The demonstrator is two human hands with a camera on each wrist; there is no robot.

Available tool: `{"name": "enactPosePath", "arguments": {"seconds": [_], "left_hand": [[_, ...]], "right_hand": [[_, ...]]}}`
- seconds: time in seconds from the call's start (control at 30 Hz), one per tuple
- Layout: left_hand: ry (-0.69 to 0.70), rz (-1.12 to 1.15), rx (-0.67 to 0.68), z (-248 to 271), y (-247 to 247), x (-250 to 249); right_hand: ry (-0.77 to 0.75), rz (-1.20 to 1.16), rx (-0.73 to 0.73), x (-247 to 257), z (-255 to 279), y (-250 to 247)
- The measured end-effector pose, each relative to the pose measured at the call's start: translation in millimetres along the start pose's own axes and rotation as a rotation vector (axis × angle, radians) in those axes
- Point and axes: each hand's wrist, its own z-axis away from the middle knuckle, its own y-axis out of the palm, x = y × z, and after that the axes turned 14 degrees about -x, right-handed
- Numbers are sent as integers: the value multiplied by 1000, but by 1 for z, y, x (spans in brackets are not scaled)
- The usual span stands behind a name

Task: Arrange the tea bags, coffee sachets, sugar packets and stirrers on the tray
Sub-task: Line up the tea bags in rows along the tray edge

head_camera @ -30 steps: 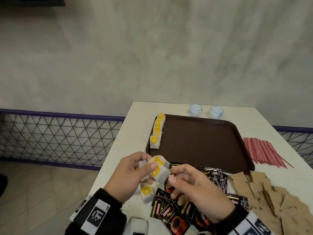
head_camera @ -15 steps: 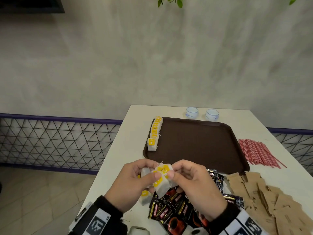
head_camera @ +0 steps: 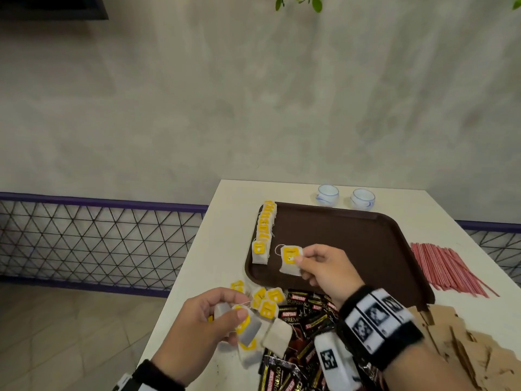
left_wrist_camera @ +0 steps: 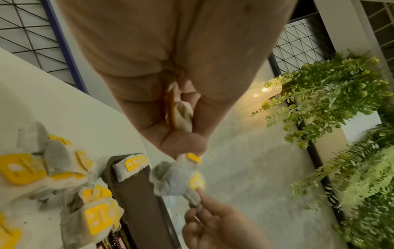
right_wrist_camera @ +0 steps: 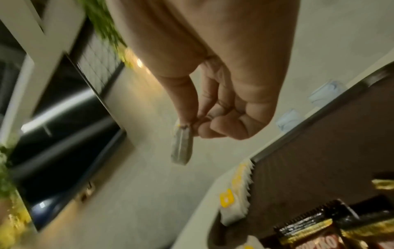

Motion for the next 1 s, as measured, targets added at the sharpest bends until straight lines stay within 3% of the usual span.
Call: {"name": "enactPosePath", "arguments": {"seconds": [0.2, 0.4, 0.53, 0.7, 0.8, 0.9, 1.0], "left_hand": [[-39, -20, -24, -19, -12, 11], [-70, -20, -51, -36, -22, 19], [-57, -8, -56, -42, -24, 21], [-7, -19, -57, -50, -20, 22], [6, -19, -61, -55, -15, 19], [-4, -3, -60, -60, -9, 15], [-9, 10, -53, -64, -4, 14]], "right_hand": [[62, 309, 21, -26, -81, 71], [128, 519, 28, -27, -111, 113], [135, 574, 71, -36, -119, 117], [159, 583, -1, -34, -119, 116], [70, 553, -1, -24, -114, 102], [-10, 455, 71, -9, -102, 85], [-87, 370, 231, 13, -76, 67]]}}
